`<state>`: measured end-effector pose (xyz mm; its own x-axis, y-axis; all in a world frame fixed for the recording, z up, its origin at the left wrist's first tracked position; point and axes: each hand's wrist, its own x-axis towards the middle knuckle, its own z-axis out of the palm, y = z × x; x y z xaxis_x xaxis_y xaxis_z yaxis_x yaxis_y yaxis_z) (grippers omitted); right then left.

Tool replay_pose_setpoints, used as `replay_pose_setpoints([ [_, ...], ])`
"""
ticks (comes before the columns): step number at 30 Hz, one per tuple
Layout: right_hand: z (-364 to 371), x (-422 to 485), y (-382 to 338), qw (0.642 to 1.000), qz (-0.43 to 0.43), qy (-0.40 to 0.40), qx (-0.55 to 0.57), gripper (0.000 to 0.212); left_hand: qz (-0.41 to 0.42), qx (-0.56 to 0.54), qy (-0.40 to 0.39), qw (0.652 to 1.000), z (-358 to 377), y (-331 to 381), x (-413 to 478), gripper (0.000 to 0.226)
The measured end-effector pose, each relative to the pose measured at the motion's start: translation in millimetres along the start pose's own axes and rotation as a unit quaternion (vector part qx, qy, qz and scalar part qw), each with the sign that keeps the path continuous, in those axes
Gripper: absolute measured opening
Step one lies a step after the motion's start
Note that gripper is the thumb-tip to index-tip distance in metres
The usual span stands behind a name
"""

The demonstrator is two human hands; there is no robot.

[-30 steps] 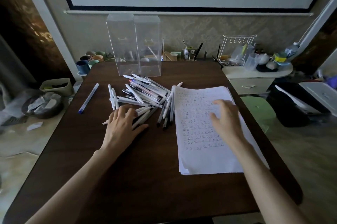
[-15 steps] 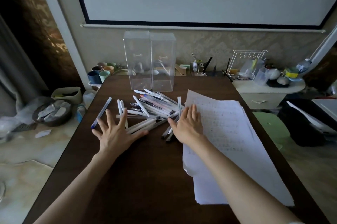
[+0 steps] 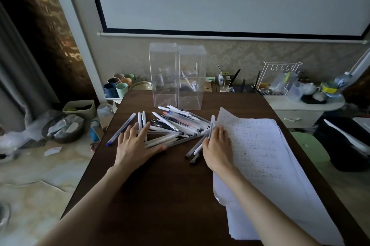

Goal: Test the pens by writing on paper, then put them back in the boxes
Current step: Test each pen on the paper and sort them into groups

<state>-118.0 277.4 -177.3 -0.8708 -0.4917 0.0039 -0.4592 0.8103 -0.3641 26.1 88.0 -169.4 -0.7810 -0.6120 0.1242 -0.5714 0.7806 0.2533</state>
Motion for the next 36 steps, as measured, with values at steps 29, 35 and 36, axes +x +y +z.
replay_pose_setpoints([
  [29, -67, -114, 92, 0.919, -0.361, 0.159, -0.024, 0.016, 0.319, -0.121, 0.045, 0.939, 11, 114, -116, 0.036],
  [35, -55, -128, 110, 0.931, -0.258, 0.128, 0.223, 0.028, 0.326, -0.137, 0.07, 0.933, 17, 118, -129, 0.054],
  [36, -59, -131, 109, 0.915, -0.215, 0.07, 0.335, 0.021, 0.328, -0.135, 0.083, 0.931, 17, 119, -130, 0.054],
])
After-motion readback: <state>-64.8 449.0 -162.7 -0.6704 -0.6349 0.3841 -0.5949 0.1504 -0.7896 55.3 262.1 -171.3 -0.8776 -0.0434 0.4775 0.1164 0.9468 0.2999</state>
